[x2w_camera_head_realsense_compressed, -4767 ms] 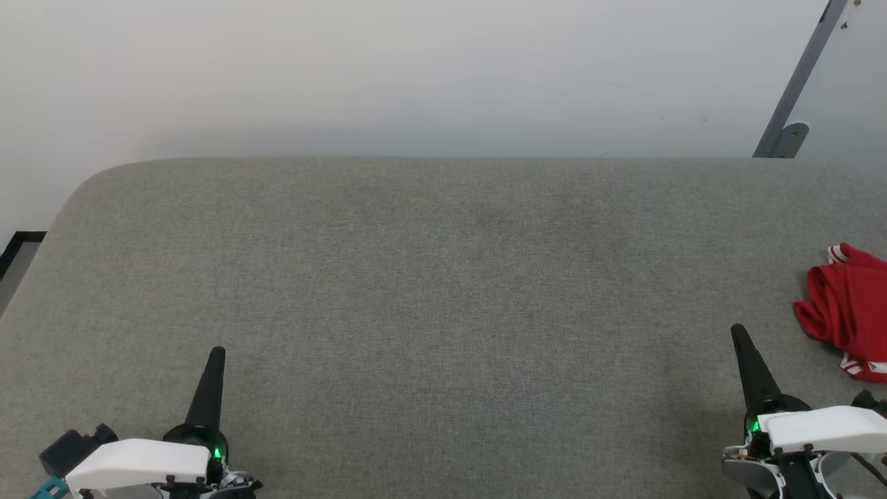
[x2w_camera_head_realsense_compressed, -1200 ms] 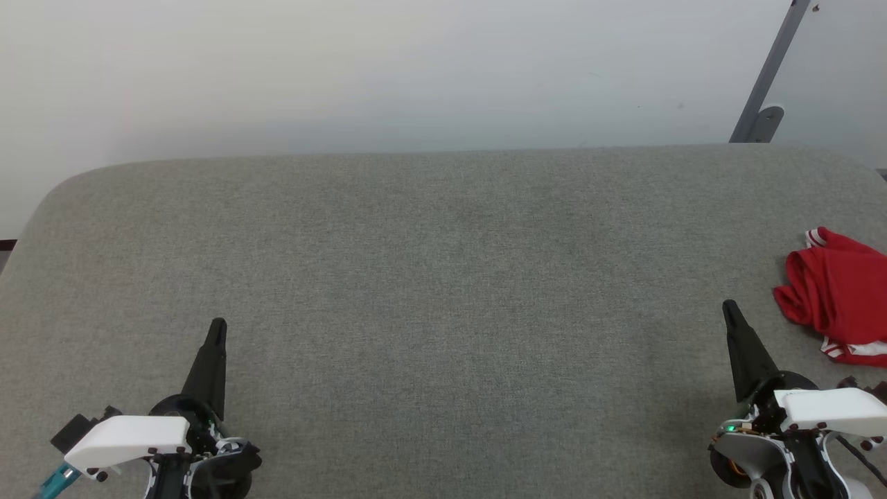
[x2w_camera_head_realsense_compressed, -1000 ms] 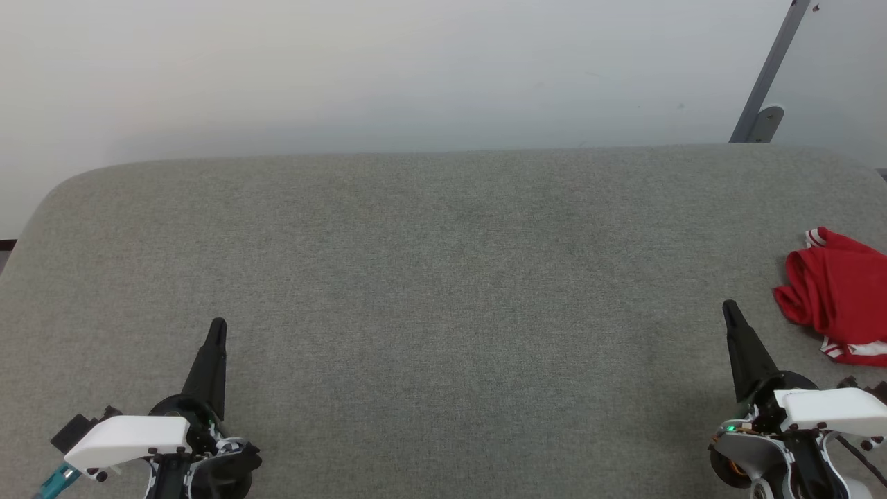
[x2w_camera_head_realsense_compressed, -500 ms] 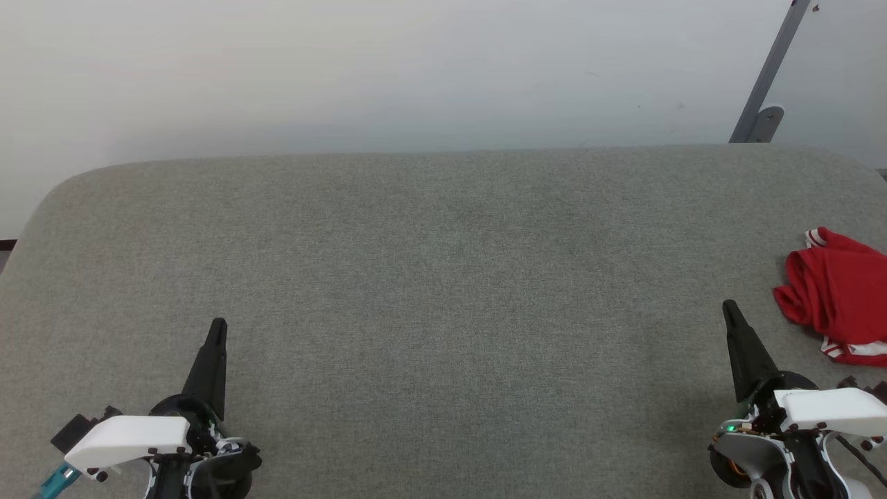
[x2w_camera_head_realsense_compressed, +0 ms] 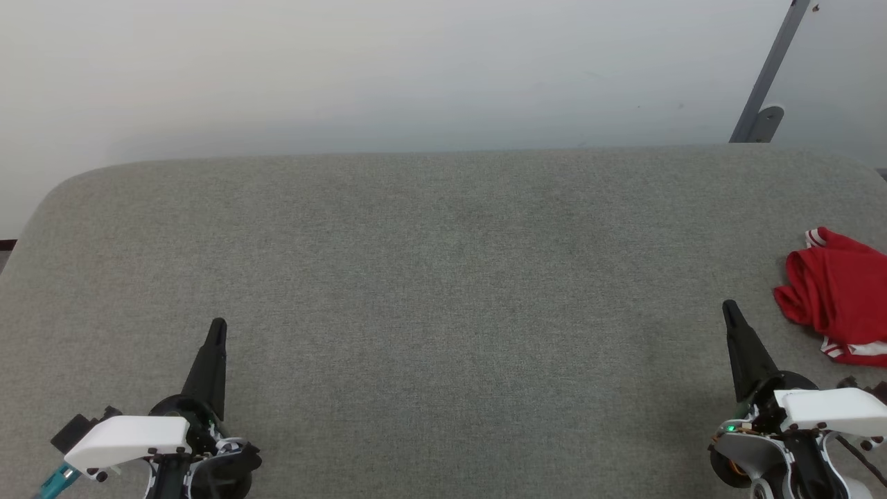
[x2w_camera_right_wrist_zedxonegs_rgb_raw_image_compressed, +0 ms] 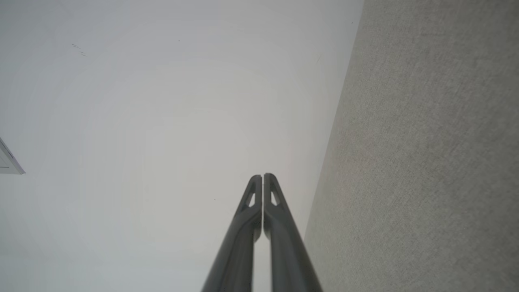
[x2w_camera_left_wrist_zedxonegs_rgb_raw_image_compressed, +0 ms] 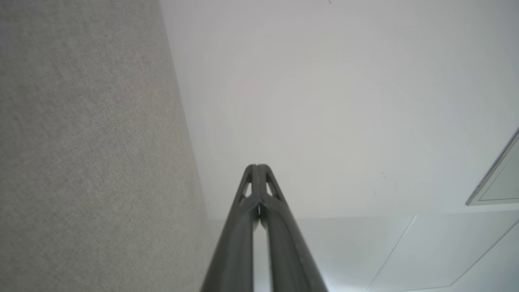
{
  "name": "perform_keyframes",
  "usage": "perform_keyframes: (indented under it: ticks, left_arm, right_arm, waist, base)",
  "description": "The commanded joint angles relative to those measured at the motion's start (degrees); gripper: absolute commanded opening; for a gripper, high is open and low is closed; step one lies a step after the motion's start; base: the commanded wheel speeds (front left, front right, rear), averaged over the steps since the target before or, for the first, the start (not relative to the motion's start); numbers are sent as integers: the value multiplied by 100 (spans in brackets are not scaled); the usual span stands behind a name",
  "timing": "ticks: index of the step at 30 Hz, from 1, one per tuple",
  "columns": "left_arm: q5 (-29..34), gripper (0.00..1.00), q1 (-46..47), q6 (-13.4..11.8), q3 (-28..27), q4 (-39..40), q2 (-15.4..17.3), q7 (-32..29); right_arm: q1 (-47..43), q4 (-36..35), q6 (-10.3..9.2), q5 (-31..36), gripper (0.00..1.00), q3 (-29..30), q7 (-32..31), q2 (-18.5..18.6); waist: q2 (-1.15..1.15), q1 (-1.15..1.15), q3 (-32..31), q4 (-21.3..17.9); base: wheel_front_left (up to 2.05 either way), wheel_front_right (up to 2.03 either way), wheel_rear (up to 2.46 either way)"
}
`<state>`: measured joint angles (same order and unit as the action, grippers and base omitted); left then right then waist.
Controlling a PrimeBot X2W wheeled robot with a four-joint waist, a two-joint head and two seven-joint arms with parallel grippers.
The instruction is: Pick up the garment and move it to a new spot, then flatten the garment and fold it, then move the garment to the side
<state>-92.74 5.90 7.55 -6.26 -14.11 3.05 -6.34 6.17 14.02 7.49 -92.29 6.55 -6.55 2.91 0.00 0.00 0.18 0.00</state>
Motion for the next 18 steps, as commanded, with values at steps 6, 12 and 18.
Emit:
perform_keyframes:
  ticks: [6, 12, 18]
  left_arm:
    - [32, 0, 79, -13, -25, -2, -10, -22]
    - [29, 0, 80, -13, -27, -3, -12, -24]
    - [32, 0, 80, -13, -29, -2, -14, -26]
  right_arm:
    - [23, 10, 0, -24, 0, -10, -8, -6]
    - [23, 10, 0, -24, 0, -10, -8, -6]
    - [23, 10, 0, -24, 0, -8, -8, -6]
  waist:
    - [0, 0, 0, 0]
    - [0, 0, 0, 0]
    - [0, 0, 0, 0]
  base:
    - [0, 0, 0]
    - [0, 0, 0]
    - [0, 0, 0]
